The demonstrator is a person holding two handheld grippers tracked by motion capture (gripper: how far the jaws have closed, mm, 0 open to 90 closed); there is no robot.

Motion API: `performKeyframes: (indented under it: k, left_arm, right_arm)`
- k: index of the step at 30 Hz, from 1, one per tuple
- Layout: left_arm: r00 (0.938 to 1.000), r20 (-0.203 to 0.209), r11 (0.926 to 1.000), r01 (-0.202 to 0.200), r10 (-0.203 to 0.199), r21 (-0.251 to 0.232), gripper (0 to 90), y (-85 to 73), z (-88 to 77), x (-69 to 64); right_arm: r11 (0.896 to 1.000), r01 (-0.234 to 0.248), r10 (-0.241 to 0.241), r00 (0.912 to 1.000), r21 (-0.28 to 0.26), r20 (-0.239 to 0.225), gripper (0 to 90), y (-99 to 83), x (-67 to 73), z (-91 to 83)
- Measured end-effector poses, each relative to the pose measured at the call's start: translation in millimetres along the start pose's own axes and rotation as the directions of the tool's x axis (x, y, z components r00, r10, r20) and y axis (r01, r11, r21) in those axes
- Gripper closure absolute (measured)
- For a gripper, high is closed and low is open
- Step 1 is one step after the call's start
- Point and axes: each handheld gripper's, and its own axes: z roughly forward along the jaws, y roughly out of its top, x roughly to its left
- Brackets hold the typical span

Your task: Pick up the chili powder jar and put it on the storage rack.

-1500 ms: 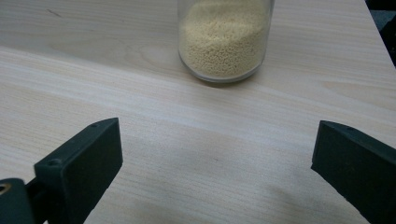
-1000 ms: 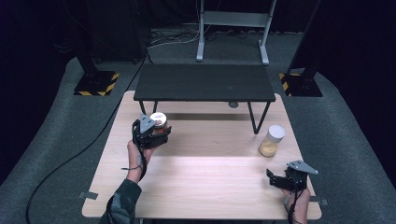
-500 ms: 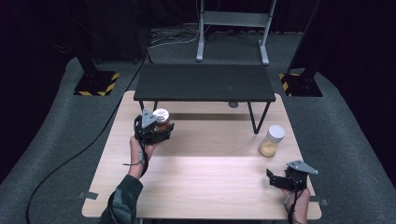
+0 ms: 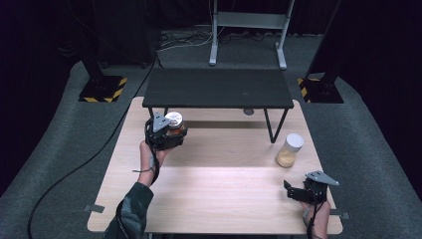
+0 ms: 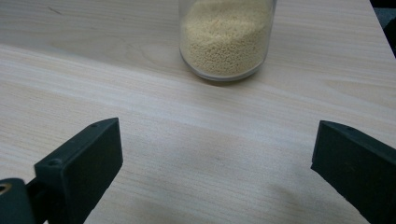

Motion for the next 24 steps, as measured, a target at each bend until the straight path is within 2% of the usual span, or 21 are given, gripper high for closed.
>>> performKeyframes:
  k: [9,24]
  left_arm:
    - [0.9999,0.007,0.9999,-0.015,0.015,-0.008,31.0,7.2,1.8,-1.2]
    - [0.9997,0.018,0.9996,-0.016,0.017,-0.023,31.0,16.9,2.7,-0.9]
  right_arm:
    - [1.000,-0.002,0.002,1.0000,-0.002,0.003,0.5,-0.3,0.3,-0.2]
    - [1.000,0.000,0.000,1.0000,-0.001,0.004,0.5,-0.3,0.8,-0.2]
